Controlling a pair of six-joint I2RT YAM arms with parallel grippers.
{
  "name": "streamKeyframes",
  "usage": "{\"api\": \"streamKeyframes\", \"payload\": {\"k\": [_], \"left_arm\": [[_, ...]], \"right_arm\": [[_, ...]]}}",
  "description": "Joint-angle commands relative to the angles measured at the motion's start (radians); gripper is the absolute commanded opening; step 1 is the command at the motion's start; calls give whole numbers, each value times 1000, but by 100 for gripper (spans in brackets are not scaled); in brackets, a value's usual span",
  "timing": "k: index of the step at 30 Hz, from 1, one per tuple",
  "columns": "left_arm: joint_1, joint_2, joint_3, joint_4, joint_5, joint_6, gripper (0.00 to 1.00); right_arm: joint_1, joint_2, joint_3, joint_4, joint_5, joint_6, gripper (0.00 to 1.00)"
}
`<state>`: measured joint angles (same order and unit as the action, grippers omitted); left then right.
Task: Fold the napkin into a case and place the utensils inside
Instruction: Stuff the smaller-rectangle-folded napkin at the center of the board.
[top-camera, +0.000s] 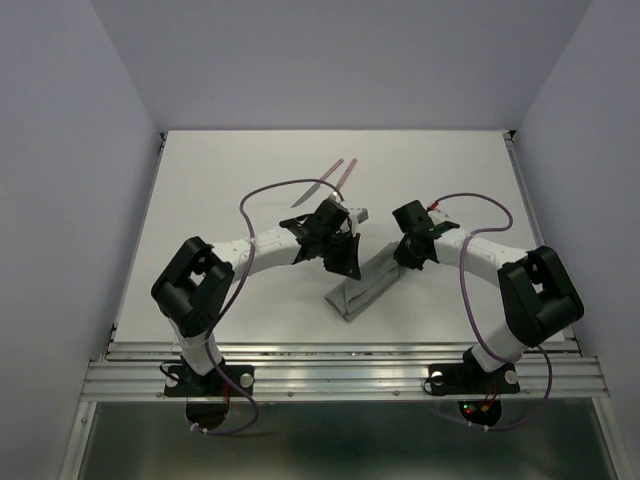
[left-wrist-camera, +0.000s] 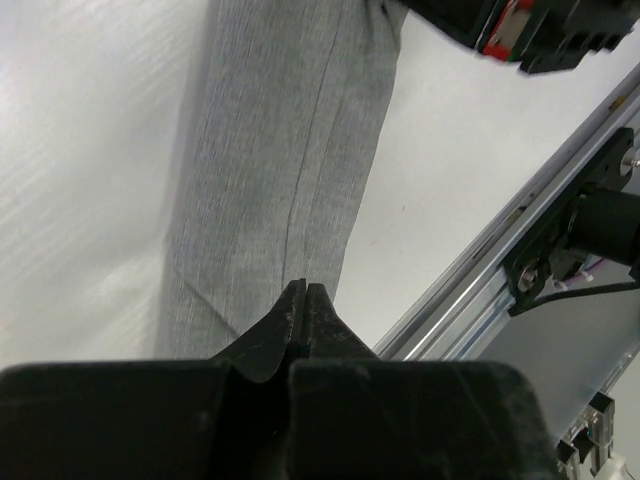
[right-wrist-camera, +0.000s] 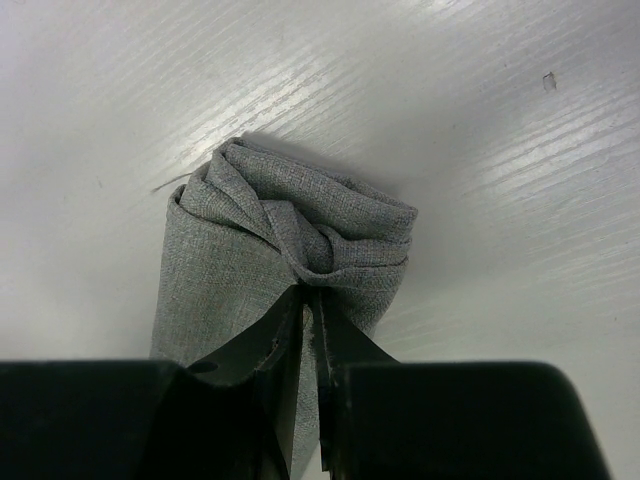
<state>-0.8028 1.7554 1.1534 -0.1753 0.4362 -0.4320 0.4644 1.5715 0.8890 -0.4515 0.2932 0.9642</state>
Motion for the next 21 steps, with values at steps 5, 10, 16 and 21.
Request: {"api": "streamKeyframes", "payload": {"k": [5, 10, 16, 21], "left_arm": [[-1, -83, -144, 8, 2, -34, 0], [-13, -27, -181, 69, 29, -51, 0], [-35, 52, -161, 106, 53, -63, 0], [-36, 6, -149, 71, 35, -53, 0]], "right_arm": [[-6, 13, -10, 28, 4, 2, 15], [-6, 10, -2, 25, 1, 1, 15], [-6, 9, -15, 25, -3, 10, 15], [-6, 1, -24, 25, -3, 8, 15]]}}
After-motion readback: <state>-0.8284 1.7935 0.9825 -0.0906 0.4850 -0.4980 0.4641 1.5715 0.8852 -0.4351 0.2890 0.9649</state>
